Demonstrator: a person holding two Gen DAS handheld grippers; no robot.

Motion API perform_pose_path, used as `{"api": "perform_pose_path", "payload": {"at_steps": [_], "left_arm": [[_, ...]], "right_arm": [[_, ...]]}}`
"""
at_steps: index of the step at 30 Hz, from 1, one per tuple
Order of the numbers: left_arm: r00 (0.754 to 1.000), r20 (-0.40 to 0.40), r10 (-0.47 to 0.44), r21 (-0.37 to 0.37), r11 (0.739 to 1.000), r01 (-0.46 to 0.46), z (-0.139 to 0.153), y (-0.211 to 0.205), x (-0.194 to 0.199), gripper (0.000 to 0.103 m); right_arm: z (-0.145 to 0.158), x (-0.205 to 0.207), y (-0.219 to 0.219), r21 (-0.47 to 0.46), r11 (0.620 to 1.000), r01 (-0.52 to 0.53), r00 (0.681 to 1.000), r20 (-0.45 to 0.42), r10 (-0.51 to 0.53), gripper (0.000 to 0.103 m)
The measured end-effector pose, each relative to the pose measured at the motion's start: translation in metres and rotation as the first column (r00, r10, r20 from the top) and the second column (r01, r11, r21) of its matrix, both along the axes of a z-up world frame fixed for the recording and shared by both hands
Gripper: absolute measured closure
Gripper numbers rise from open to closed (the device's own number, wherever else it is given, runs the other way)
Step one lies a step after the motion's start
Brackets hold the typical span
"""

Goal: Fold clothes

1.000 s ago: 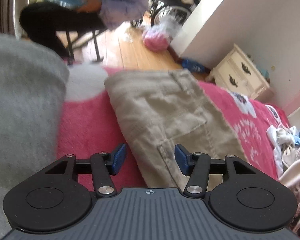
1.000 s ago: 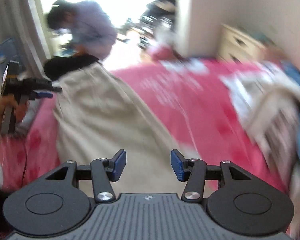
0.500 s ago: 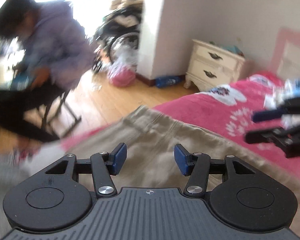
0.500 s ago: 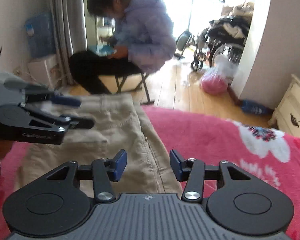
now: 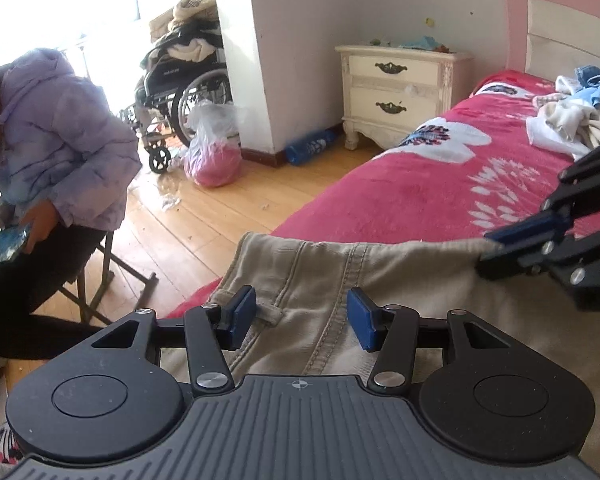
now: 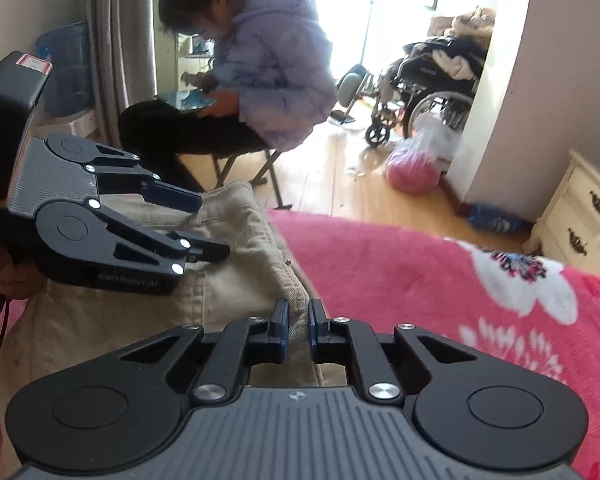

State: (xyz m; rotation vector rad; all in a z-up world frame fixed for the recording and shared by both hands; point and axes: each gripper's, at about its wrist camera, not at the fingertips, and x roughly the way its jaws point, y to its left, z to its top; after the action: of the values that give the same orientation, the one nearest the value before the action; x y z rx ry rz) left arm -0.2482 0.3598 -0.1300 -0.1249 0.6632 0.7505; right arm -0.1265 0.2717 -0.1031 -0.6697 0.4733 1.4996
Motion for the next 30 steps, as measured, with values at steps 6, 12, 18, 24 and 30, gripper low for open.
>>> {"api": "perform_pose_path", "payload": {"at_steps": [6, 12, 18, 24, 30], "left_arm": [[1.000, -0.013, 0.015, 0.015, 1.000, -0.015, 0.003, 0.010, 0.010, 0.052], [1.000, 0.016, 0.022, 0.000, 1.000, -0.022, 0.010, 0.007, 0.010, 0.053], [0.992, -0.122, -0.028, -0.013, 1.000, 0.027, -0.003, 0.006, 0.030, 0.052], [0.994, -0.107, -0.022, -0.013, 1.000, 0.021, -0.008, 0.009, 0.023, 0.050], [0.991, -0.134, -0.018, 0.005, 1.000, 0.019, -0.011, 0.009, 0.025, 0.048]], "right_arm": [[-0.016, 0.006, 0.014, -0.009, 1.000, -0.005, 1.000, 0.016, 0.005, 0.092], [-0.029, 0.011, 0.019, -0.036, 0.999, 0.019, 1.000, -0.019, -0.019, 0.089], [0.013, 0.055, -0.037, -0.017, 0.995, 0.103, 0.983, -0.153, -0.104, 0.061], [0.028, 0.101, -0.137, -0.092, 0.969, 0.231, 0.949, -0.200, -0.246, 0.061], [0.007, 0.096, -0.187, -0.128, 0.958, 0.258, 0.931, -0.233, -0.282, 0.066]]}}
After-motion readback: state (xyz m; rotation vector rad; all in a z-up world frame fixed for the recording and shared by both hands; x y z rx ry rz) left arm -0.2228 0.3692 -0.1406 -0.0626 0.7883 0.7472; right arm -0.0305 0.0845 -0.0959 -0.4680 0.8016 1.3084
